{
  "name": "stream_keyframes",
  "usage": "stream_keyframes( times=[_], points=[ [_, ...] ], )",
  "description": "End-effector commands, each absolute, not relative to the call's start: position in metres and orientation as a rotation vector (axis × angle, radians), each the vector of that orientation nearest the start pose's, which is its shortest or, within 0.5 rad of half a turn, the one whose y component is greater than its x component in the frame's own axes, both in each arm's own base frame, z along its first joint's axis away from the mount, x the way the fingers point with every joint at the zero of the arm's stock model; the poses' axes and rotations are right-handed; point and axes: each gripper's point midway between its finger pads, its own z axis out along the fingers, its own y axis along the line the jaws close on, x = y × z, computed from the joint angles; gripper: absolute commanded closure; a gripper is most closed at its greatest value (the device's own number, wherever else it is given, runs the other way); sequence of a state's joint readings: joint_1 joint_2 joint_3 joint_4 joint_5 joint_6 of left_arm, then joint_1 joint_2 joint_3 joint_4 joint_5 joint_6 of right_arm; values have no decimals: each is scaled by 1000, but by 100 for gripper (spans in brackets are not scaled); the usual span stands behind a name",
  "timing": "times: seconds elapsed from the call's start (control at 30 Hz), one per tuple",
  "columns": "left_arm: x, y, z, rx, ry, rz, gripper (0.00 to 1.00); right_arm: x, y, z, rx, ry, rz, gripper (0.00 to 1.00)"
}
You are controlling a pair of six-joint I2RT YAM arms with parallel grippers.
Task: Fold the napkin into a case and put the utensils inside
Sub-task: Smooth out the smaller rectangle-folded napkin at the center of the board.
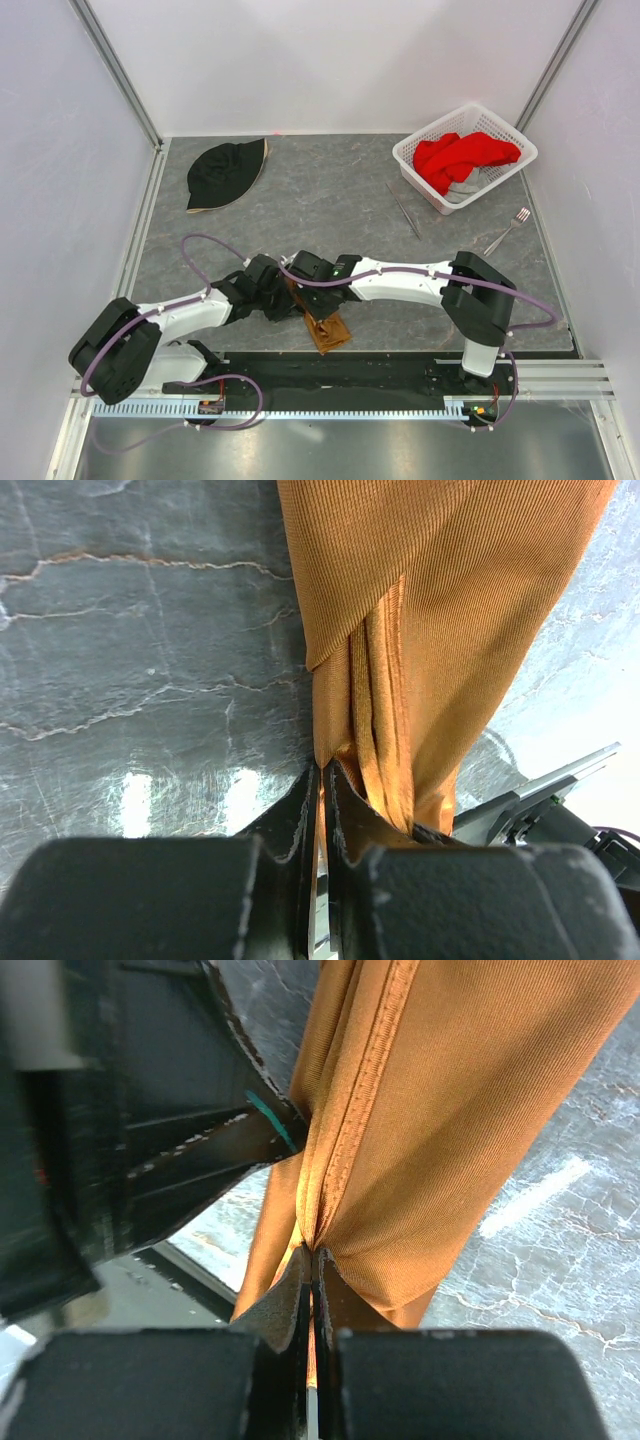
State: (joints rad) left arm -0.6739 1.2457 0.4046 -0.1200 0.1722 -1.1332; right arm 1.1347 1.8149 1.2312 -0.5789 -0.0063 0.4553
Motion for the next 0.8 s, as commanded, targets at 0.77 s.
stream_keyframes(
  times=[0.77],
  points=[
    [192,-196,81,-601,2519,-809,77,144,359,27,-786,2682,699,67]
  ],
)
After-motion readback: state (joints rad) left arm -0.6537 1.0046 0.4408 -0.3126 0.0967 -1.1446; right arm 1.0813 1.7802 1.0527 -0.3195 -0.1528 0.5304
